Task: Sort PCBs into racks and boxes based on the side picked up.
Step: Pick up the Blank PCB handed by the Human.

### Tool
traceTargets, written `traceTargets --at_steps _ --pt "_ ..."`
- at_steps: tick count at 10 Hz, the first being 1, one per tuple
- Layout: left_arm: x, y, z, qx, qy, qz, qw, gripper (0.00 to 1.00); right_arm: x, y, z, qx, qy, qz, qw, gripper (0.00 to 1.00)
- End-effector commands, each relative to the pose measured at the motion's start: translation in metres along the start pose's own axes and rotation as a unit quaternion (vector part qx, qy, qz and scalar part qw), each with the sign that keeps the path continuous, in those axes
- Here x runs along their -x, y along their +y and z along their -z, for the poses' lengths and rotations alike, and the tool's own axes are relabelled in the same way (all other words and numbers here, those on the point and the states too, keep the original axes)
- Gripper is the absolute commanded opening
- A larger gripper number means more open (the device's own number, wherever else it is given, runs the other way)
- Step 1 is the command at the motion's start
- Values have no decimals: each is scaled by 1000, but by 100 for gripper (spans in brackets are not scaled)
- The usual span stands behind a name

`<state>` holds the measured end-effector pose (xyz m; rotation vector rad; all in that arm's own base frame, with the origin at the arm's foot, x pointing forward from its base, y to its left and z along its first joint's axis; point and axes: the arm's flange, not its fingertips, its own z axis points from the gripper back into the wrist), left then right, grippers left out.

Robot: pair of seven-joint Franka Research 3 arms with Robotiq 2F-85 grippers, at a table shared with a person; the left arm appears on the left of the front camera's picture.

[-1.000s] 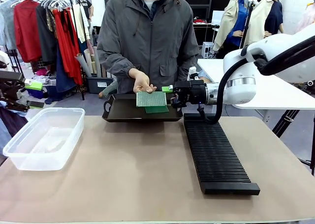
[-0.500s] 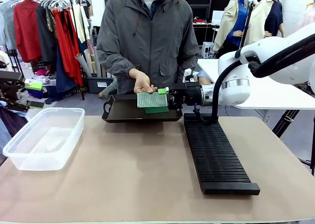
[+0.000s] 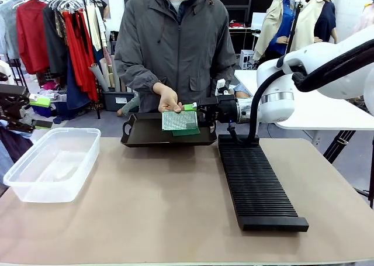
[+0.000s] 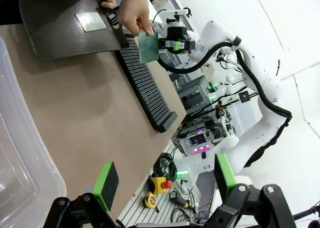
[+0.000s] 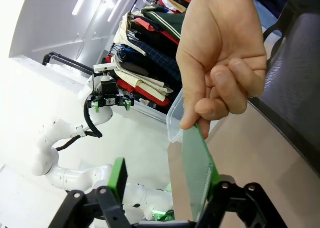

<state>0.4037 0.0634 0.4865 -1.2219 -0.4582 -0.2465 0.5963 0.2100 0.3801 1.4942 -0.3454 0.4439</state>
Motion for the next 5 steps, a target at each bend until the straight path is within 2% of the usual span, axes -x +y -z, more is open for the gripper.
traceTargets --at_steps 1,3,4,5 --pt "1 -2 -1 0 2 -2 1000 100 -11 -1 8 9 11 12 1000 45" --pt "1 -2 -1 0 2 -2 1000 100 -12 -3 12 11 15 21 1000 7" --pt "1 -2 -1 0 2 -2 1000 100 -12 -3 12 11 16 22 1000 0" --pt "1 -2 -1 0 2 -2 1000 100 -13 -3 12 11 15 23 1000 0"
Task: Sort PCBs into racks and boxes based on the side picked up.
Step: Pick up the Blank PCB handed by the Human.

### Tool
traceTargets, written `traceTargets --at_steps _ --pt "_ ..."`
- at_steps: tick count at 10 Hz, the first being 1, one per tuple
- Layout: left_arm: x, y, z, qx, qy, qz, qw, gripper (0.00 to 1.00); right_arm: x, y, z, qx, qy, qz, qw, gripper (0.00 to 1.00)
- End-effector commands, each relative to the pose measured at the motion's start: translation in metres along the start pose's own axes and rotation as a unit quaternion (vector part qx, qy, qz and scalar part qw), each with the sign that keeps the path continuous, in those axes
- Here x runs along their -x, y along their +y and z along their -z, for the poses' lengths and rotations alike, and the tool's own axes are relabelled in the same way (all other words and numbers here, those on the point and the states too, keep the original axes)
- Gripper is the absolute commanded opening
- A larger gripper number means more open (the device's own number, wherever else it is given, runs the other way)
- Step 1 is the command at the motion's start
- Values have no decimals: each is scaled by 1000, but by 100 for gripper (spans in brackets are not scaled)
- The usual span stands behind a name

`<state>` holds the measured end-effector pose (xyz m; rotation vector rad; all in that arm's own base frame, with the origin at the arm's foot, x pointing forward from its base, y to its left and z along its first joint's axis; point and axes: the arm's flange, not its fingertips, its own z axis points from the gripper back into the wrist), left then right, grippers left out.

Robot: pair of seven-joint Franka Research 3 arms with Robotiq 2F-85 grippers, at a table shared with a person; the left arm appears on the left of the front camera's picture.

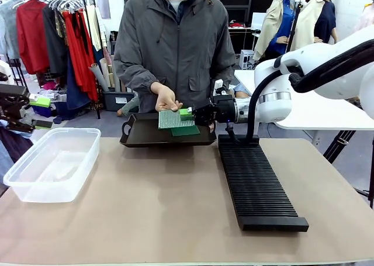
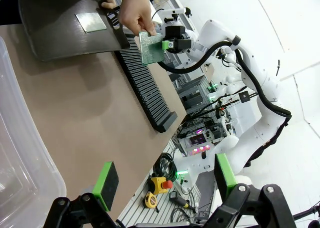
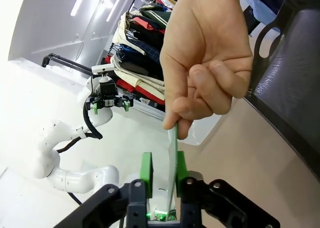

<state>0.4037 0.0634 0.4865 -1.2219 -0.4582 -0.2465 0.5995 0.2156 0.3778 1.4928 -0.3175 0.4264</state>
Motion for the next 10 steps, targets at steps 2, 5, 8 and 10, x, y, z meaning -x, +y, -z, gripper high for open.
traceTargets --at_steps 2,5,8,10 --pt "1 -2 -1 0 2 -2 1000 100 -11 0 8 12 9 19 1000 0" --pt "1 -2 -1 0 2 -2 1000 100 -12 0 10 15 5 30 999 0" --pt "1 -2 -1 0 2 -2 1000 100 0 -2 2 5 -1 23 1000 0" --pt "1 -2 -1 0 2 -2 1000 100 0 -2 2 5 -1 23 1000 0"
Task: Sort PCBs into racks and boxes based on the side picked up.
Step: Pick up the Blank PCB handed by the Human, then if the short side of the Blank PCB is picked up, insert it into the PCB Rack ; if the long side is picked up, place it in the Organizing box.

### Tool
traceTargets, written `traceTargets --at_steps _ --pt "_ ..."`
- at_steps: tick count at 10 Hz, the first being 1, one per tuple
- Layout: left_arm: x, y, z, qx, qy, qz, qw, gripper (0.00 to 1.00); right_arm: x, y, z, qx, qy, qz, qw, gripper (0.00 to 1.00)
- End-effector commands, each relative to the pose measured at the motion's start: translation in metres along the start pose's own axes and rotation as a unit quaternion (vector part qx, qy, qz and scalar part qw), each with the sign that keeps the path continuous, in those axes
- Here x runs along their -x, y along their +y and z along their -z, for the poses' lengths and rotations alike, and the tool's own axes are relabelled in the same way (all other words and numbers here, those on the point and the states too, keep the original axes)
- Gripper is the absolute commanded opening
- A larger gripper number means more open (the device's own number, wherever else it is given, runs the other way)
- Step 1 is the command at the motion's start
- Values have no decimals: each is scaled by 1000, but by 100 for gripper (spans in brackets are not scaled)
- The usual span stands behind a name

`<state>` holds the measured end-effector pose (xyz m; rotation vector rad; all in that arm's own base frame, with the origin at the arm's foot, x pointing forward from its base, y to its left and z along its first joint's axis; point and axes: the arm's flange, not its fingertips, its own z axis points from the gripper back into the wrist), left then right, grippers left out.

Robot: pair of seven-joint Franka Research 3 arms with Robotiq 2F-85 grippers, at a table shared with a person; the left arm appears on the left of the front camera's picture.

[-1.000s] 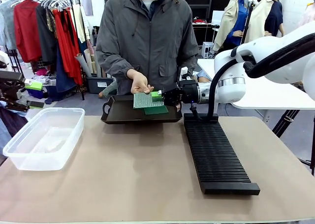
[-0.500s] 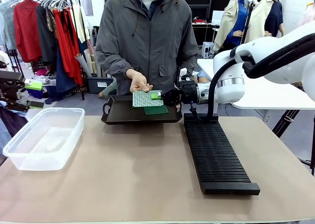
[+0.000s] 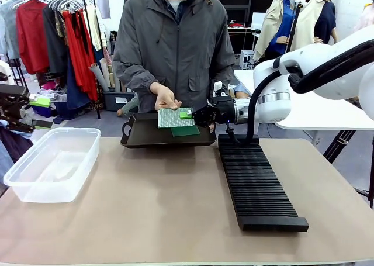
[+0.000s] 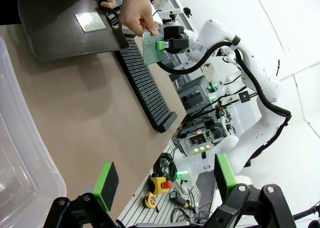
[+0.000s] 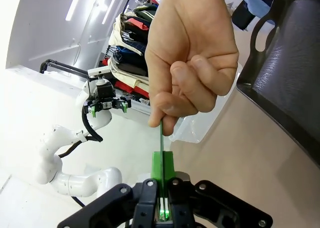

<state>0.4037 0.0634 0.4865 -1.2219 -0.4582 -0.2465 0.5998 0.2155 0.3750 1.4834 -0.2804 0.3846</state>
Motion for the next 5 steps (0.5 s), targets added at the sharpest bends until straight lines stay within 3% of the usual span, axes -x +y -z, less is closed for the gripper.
traceTargets --at_steps 1,5 --pt "1 -2 -1 0 2 -2 1000 100 -1 1 2 -2 -1 -2 1000 0" --pt "1 -2 -1 0 2 -2 1000 100 -1 1 2 -2 -1 -2 1000 0"
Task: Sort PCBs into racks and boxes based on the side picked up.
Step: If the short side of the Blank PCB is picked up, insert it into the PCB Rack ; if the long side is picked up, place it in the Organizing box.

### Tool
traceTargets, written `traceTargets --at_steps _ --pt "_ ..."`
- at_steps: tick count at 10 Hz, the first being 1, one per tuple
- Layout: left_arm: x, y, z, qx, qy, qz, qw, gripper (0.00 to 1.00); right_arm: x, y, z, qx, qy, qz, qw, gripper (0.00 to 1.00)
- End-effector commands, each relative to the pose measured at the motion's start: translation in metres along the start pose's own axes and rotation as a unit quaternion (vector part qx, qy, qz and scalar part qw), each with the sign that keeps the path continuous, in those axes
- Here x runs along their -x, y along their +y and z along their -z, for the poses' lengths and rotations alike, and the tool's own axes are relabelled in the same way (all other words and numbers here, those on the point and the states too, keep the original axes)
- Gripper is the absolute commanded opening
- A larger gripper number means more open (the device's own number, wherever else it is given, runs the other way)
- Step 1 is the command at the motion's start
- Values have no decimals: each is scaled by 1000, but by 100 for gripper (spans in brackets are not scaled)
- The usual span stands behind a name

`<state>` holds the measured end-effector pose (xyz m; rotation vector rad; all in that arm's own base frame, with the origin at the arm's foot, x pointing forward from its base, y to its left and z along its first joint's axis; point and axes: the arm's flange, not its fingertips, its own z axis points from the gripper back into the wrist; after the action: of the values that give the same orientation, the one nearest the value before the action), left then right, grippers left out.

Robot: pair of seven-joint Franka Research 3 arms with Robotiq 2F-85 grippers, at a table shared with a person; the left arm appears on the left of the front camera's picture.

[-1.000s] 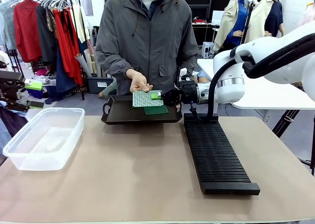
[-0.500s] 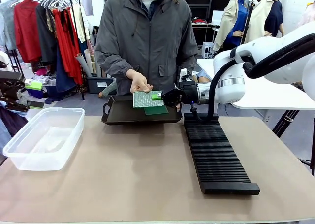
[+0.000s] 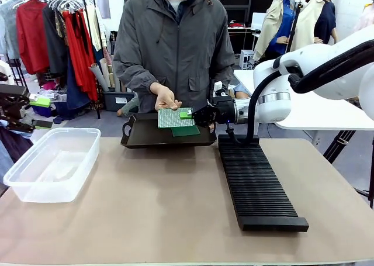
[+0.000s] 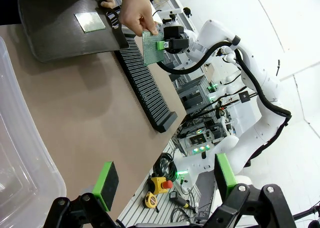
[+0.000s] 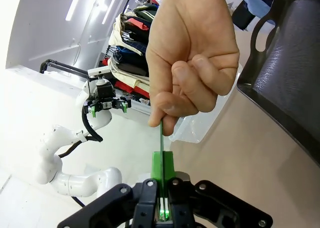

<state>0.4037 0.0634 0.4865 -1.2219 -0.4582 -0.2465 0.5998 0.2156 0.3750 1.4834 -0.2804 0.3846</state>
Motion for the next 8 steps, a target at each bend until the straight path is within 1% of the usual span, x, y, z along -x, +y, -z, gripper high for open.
traceTargets --at_steps 1,8 --pt "1 -2 -1 0 2 -2 1000 100 -1 1 2 -2 -1 -2 1000 0" --pt "1 -2 -1 0 2 -2 1000 100 -1 1 2 -2 -1 -2 1000 0"
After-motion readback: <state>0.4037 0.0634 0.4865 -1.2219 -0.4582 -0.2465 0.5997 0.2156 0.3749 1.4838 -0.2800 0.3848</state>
